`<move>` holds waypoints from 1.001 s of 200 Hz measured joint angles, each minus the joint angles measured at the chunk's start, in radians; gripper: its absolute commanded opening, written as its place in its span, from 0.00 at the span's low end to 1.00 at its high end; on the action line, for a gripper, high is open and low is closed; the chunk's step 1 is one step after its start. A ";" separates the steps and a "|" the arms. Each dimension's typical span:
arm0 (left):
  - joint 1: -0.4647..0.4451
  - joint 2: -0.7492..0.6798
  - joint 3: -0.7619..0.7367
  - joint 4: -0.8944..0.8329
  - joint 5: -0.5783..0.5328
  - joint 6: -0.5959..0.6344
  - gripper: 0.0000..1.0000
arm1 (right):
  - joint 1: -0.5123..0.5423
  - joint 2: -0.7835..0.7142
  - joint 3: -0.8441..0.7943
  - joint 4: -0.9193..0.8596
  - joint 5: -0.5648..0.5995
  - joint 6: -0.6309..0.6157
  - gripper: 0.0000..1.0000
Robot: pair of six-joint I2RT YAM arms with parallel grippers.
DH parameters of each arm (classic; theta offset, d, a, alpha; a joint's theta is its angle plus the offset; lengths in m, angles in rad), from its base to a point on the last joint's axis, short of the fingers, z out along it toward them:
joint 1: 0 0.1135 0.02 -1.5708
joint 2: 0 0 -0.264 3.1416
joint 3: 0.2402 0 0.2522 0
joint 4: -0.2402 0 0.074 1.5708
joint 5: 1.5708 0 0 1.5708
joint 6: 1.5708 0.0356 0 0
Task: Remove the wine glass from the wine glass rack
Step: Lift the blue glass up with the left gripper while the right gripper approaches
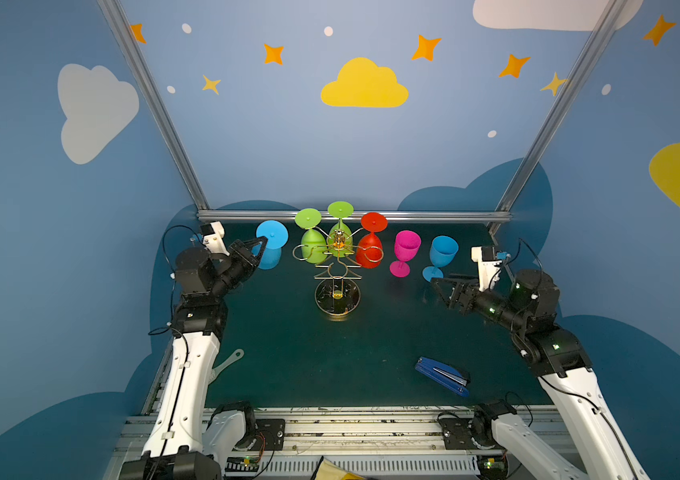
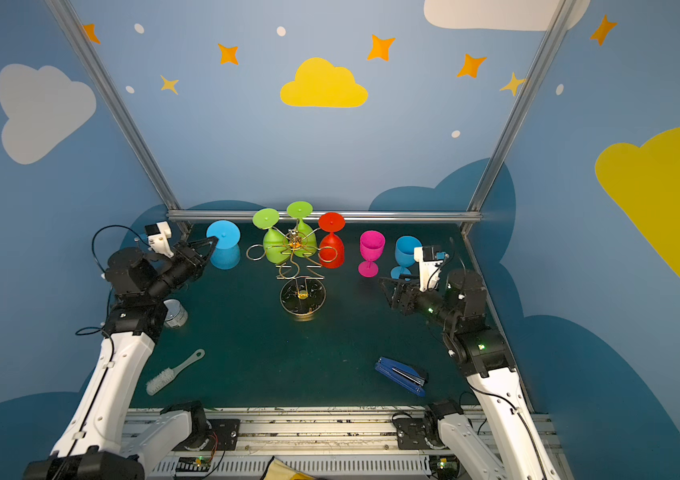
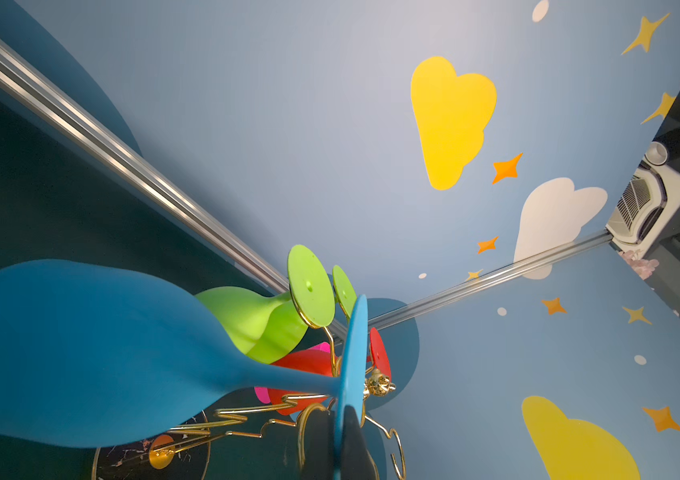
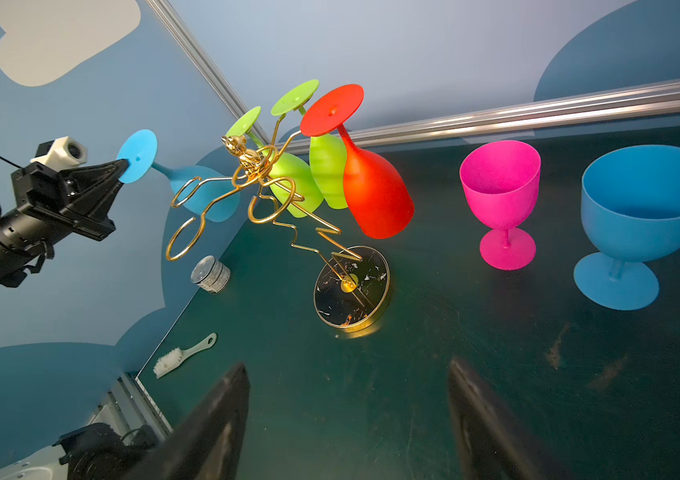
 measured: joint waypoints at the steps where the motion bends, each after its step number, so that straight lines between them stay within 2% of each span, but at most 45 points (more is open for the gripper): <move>1: 0.003 -0.001 0.000 0.000 0.001 -0.001 0.04 | 0.000 0.000 0.000 0.000 0.000 0.000 0.74; 33: 0.061 -0.028 0.055 -0.018 0.076 -0.036 0.04 | 0.000 0.003 0.002 0.001 -0.003 -0.011 0.74; 84: 0.062 -0.015 0.262 0.019 0.235 -0.092 0.04 | 0.000 0.008 0.015 0.019 -0.029 -0.030 0.74; 138: 0.043 0.014 0.343 0.106 0.385 -0.189 0.04 | 0.012 0.023 0.041 0.148 -0.088 -0.063 0.75; 200: -0.029 0.100 0.370 0.232 0.508 -0.314 0.04 | 0.162 0.077 0.103 0.278 -0.101 -0.187 0.77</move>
